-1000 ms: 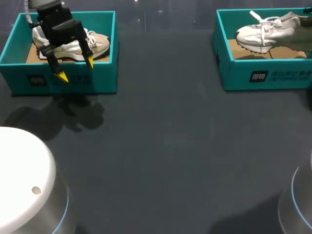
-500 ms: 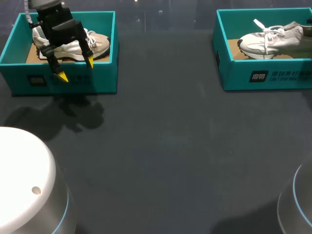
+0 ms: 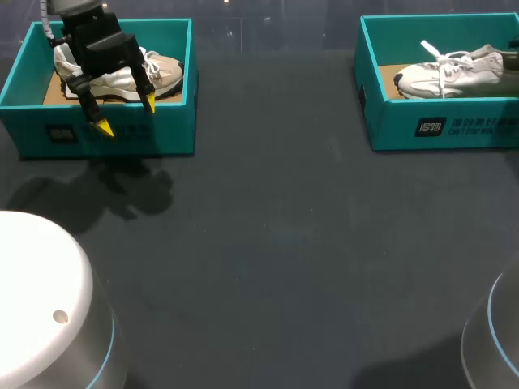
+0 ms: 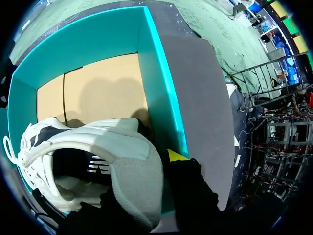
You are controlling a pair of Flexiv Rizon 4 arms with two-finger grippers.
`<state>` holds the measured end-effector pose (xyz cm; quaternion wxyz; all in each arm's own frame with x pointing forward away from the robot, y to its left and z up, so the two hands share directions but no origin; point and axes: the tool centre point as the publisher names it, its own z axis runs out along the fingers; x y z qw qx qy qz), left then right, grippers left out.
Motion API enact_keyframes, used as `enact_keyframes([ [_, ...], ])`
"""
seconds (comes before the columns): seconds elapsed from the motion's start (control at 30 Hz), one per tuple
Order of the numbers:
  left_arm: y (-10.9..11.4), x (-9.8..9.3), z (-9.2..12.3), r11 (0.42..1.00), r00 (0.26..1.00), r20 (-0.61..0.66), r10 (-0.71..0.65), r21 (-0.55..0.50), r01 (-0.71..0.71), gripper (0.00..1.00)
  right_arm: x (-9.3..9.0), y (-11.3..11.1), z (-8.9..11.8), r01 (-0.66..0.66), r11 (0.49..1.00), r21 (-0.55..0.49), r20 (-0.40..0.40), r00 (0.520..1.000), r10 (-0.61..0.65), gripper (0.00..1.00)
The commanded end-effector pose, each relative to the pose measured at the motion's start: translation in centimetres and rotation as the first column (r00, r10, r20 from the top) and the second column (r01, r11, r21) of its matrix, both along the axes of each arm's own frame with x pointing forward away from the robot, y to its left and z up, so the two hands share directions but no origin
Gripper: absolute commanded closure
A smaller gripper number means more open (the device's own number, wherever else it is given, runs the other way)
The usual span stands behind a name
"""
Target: Take the shoe out of the shoebox, open the shoe tongue, remove and reinsert the insole, then place the shoe into the shoebox
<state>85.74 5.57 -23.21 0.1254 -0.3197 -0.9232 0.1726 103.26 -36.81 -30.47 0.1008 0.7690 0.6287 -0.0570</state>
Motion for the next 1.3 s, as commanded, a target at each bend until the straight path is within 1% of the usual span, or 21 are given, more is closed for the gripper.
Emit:
enact_keyframes([
  [0.03,0.0,0.0,0.0,1.000,1.000,0.000,0.000,0.001,0.000,0.00,-0.7,0.1,-0.3,-0.002,1.000,0.007,0.009,1.000,0.002,1.00],
  [0.37,0.0,0.0,0.0,1.000,1.000,0.000,0.000,0.001,0.000,0.00,-1.4,1.1,-2.2,-0.024,1.000,-0.020,0.007,1.000,0.024,1.00],
  [0.63,0.0,0.0,0.0,1.000,1.000,0.000,0.000,0.001,0.000,0.00,-1.9,1.4,-3.3,-0.022,1.000,0.001,0.005,1.000,0.022,1.00],
  [1.0,0.0,0.0,0.0,1.000,1.000,0.000,0.000,0.001,0.000,0.00,-2.0,1.5,-5.3,-0.015,1.000,-0.002,-0.008,1.000,0.015,1.00],
  [1.3,0.0,0.0,0.0,1.000,1.000,0.000,0.000,0.001,0.000,0.00,-1.9,2.1,-6.4,-0.027,1.000,0.004,-0.014,1.000,0.027,1.00],
])
